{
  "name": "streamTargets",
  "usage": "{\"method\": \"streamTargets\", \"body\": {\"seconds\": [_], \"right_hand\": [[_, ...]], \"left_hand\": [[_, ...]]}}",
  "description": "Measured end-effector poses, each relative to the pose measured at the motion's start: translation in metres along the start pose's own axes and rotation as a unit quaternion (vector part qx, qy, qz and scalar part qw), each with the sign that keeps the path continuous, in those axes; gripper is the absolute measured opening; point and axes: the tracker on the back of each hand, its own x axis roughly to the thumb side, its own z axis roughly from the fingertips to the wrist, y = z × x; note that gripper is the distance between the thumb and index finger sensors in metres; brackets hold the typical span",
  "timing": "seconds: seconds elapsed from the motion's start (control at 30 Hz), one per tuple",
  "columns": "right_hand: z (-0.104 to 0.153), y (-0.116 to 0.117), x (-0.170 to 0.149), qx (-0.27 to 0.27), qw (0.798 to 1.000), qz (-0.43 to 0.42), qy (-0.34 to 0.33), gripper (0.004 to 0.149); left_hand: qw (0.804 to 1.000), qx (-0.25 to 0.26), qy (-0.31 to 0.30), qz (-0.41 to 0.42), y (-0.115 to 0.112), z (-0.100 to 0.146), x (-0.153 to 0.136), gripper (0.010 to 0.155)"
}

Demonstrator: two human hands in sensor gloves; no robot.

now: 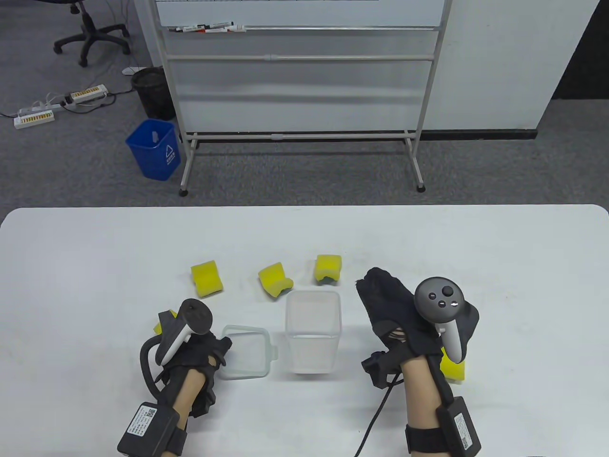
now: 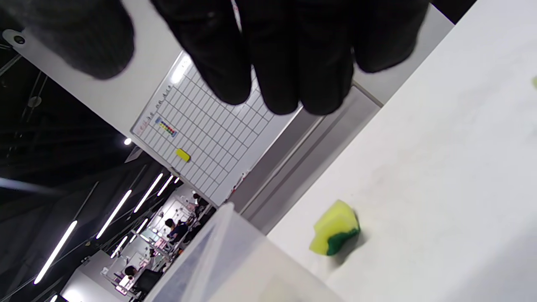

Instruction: Squeeze sponges into plastic airtight container

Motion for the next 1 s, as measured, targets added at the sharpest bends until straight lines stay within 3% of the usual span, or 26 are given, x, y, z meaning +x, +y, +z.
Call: {"method": "streamTargets", "body": {"seconds": [0.17, 0.23, 0.33, 0.4, 0.53, 0.67, 0.83, 1.0], "right_hand": [[0.000, -0.001, 0.000, -0.002, 1.000, 0.002, 0.002, 0.075], [0.000, -0.001, 0.000, -0.003, 1.000, -0.001, 0.002, 0.075], [0.000, -0.002, 0.000, -0.003, 1.000, -0.002, 0.001, 0.075], [0.000, -0.002, 0.000, -0.003, 1.000, -0.003, 0.000, 0.075], [0.000, -0.001, 0.000, -0.002, 1.000, -0.002, -0.003, 0.075], [-0.001, 0.000, -0.001, 0.000, 1.000, 0.002, -0.001, 0.075], [-0.001, 0.002, -0.002, 0.003, 1.000, 0.005, 0.002, 0.075], [-0.001, 0.003, -0.002, 0.006, 1.000, 0.009, 0.005, 0.075]], "left_hand": [[1.000, 0.030, 0.004, 0.002, 0.015, 0.010, -0.004, 0.054], [0.997, 0.062, -0.004, 0.037, 0.028, 0.017, -0.011, 0.051], [0.985, 0.158, -0.015, 0.073, 0.046, 0.026, -0.027, 0.049], [0.980, 0.181, -0.029, 0.072, 0.050, 0.025, -0.035, 0.049], [0.990, 0.116, -0.057, 0.053, 0.044, 0.017, -0.039, 0.050], [0.997, 0.016, -0.067, 0.016, 0.025, 0.003, -0.033, 0.052], [0.999, -0.008, -0.051, -0.006, 0.008, -0.011, -0.035, 0.052], [0.999, -0.003, -0.042, -0.012, 0.007, -0.015, -0.037, 0.054]]}}
